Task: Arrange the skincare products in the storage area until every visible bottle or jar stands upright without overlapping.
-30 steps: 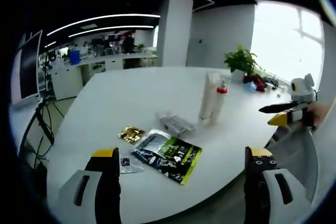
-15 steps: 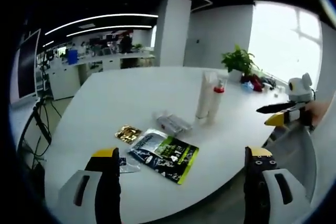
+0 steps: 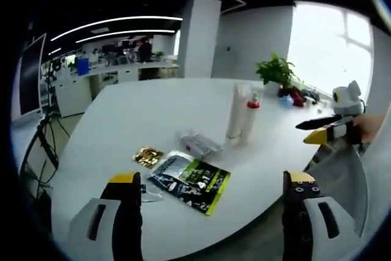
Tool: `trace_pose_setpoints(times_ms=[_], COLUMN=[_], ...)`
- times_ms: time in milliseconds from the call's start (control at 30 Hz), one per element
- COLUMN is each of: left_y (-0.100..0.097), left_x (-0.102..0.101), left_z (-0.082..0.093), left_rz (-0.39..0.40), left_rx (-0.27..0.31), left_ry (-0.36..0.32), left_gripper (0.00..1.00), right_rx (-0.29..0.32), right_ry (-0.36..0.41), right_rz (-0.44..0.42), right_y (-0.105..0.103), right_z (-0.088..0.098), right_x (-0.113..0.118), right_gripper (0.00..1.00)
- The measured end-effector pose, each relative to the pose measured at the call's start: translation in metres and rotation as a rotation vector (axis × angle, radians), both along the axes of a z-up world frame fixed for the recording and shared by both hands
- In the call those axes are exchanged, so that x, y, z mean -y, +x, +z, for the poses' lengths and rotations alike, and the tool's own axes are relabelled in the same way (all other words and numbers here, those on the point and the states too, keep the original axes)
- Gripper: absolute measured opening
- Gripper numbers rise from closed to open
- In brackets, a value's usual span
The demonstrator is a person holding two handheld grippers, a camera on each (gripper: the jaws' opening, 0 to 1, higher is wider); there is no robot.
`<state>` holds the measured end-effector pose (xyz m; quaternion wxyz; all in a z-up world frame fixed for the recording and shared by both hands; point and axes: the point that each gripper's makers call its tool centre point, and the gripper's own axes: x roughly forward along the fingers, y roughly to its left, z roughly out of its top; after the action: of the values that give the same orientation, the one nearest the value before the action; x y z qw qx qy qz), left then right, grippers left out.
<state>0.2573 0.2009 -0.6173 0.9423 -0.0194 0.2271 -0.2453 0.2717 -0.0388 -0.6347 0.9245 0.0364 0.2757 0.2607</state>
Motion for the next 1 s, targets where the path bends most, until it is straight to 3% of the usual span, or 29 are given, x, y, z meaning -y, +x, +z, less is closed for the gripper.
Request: trace_pose_setpoints(times_ms=[600,1000], left_y=[0.002,0.003], left_x=[-0.002,-0.005], left_z=[0.003,0.005], left_rz=[0.002,0.015], left_rx=[0.01,0.02], left_ry=[-0.027,-0.041], left_gripper=[0.92,0.91], right_rx=[-0.02,-0.008], right_ry=[-0.007,-0.03], right_rz=[0.023,0.059], right_y=[0.018,0.035], right_z=[-0.004,-0.008], right_x=[-0.023,-0.049], right_gripper=[0.84,0.73])
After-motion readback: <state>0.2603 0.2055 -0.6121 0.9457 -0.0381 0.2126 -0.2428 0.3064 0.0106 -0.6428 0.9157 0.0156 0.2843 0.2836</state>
